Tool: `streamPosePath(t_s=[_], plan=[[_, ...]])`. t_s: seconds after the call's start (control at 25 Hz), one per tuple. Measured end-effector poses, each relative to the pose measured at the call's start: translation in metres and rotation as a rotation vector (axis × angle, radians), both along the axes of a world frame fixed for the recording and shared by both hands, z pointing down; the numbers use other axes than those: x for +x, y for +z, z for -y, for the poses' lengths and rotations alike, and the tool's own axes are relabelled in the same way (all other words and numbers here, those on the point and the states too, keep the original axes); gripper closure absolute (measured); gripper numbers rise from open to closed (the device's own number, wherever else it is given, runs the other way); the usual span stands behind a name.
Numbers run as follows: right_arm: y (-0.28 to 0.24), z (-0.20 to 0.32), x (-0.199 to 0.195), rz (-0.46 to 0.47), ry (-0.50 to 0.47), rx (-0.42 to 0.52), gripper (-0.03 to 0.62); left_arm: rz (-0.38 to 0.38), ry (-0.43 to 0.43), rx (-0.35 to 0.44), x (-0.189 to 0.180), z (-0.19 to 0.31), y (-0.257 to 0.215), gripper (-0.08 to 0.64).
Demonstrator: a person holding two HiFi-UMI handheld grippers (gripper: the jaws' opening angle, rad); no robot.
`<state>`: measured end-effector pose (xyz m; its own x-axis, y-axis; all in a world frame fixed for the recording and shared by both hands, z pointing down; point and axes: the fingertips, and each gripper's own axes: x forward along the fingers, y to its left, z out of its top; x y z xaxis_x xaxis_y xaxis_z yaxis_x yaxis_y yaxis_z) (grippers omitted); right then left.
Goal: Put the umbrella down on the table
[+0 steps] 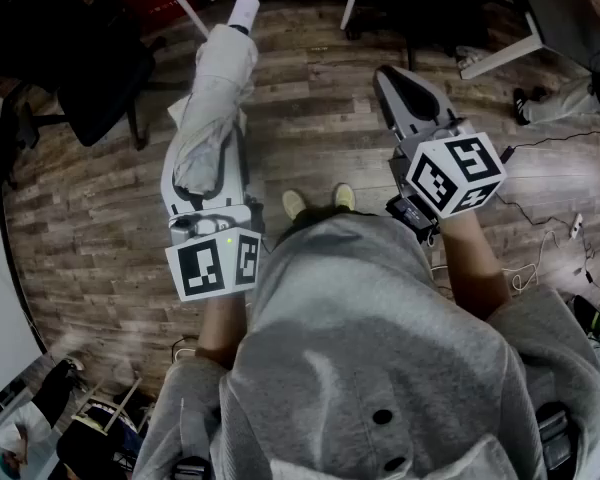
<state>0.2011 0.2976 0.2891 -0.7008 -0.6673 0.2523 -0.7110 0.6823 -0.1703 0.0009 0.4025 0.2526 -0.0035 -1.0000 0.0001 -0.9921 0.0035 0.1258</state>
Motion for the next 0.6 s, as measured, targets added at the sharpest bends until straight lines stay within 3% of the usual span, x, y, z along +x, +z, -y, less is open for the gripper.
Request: streamPosePath(t_s=[0.36, 0.6], plan=[[-0.005, 0.011, -0.003, 0.015, -0.002, 0.020, 0.554, 0.017, 0.012, 0.014, 0.000, 0.012, -0.010, 0.339], [-0.001, 0.006, -0.018, 0.007, 0.015, 0.007, 0.554, 0.015, 0.017, 0.011, -0.019, 0.010, -0.007, 0.339]])
